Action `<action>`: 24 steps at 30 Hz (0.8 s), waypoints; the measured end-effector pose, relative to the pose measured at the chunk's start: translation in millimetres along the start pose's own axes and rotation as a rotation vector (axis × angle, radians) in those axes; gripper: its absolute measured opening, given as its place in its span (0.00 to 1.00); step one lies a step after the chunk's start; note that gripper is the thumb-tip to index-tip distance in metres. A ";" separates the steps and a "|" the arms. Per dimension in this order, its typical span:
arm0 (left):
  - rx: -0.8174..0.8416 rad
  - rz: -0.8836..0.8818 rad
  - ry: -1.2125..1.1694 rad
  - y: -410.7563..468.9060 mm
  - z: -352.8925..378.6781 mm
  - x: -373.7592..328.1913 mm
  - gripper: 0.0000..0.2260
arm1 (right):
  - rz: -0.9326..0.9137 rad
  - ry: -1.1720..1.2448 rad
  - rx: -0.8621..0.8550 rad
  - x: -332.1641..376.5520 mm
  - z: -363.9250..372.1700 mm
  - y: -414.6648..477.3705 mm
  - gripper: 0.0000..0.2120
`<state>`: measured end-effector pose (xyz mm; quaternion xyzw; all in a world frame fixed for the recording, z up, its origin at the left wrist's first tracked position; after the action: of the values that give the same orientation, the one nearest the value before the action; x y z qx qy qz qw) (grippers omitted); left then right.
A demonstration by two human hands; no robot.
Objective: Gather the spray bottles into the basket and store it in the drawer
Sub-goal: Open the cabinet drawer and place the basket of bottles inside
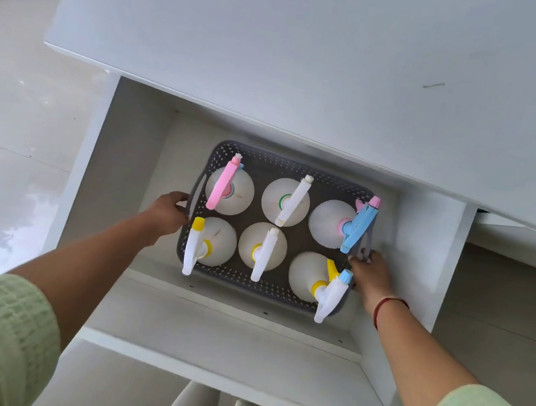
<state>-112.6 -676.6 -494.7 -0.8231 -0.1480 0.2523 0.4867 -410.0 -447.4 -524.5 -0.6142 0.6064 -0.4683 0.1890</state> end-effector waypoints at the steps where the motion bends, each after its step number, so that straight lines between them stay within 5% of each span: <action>1: -0.016 -0.004 0.001 -7.6 -3.9 2.5 0.23 | 0.025 0.021 -0.004 0.8 -3.8 -9.5 0.16; 14: -0.212 0.123 0.160 -144.2 -20.5 10.5 0.21 | -0.022 0.073 -0.060 8.7 -62.5 -146.0 0.16; 21: -0.159 0.450 0.607 -203.1 -8.7 20.9 0.20 | -0.264 -0.148 0.161 12.5 -56.0 -202.4 0.15; 24: -0.036 0.723 0.998 -221.0 2.8 32.9 0.32 | -0.507 -0.485 0.236 0.2 -42.9 -227.7 0.21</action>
<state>-86.4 -551.9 -311.2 -0.8481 0.3818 -0.0169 0.3670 -315.2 -389.2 -321.3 -0.8121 0.3145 -0.4077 0.2745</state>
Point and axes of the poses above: each hand's wrist, its own y-axis towards the middle knuckle, its own z-axis out of the palm, x = y × z, the point moved 2 cm from there along y, towards the middle knuckle, and after that the axes turned 1 degree about -z, right-handed, at the moved point
